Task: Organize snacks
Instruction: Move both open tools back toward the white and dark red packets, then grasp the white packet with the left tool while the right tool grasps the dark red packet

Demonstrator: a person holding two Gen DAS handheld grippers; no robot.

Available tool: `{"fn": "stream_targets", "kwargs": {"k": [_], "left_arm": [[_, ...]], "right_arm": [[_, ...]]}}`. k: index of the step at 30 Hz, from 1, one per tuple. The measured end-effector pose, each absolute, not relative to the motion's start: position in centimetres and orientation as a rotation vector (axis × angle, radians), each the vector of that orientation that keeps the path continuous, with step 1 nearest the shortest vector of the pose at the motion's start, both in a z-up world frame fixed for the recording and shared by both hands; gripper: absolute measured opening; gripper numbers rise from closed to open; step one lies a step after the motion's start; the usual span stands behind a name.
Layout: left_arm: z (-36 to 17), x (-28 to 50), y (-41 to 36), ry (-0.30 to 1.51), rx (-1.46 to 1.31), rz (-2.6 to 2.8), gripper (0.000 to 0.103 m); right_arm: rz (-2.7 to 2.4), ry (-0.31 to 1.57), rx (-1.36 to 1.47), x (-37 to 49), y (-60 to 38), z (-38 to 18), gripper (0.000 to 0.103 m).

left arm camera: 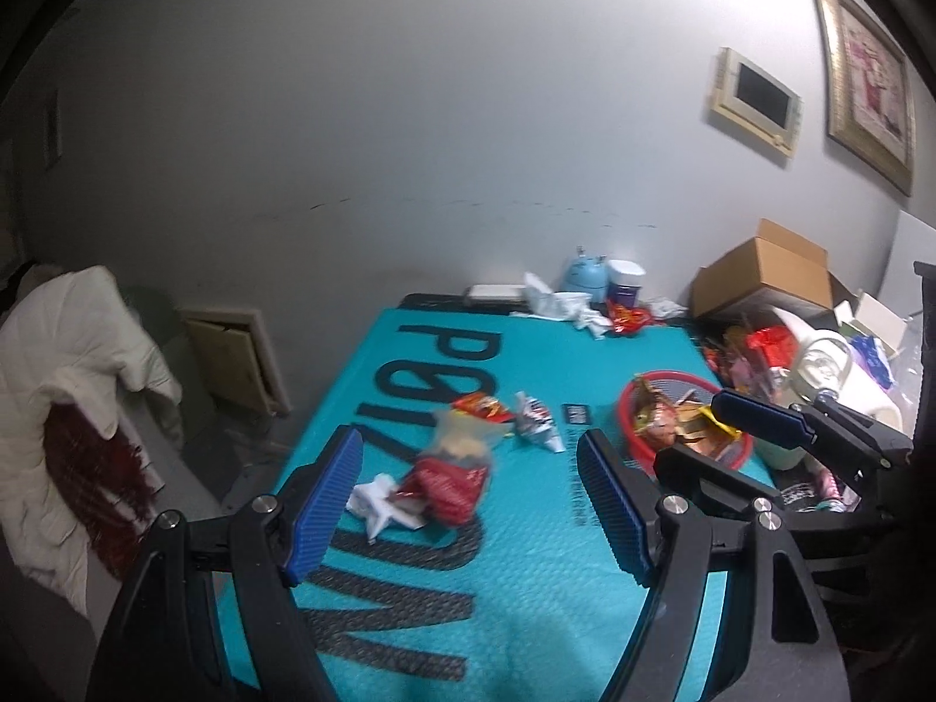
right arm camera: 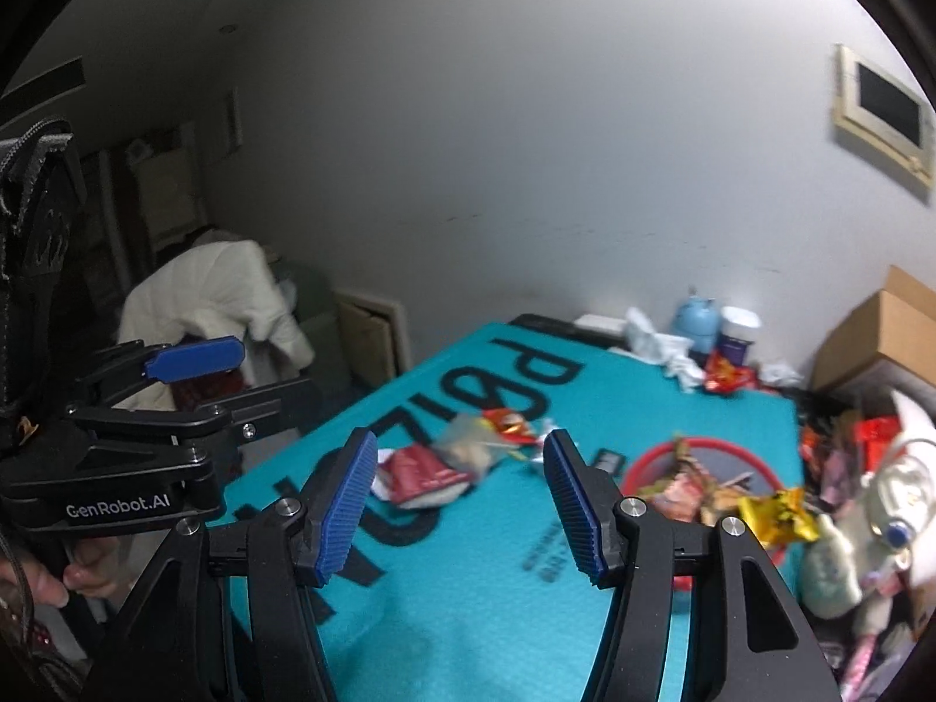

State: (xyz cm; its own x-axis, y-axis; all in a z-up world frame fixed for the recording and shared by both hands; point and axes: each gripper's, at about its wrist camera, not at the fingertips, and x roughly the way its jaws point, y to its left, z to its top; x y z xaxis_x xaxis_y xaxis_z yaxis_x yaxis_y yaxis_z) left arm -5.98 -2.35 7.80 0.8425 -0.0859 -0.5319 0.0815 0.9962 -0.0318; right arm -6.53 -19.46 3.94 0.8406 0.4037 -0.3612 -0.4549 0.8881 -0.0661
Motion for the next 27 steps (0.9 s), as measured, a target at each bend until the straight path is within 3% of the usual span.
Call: {"fn": "stream_targets", "kwargs": {"k": [27], "left_arm": [[-1.9,1.7,6.7,0.842,-0.157,0.028,0.075]], "right_arm": [[0.575,0.617,-0.177,4.6,-12.9,-3.3,0.064]]}}
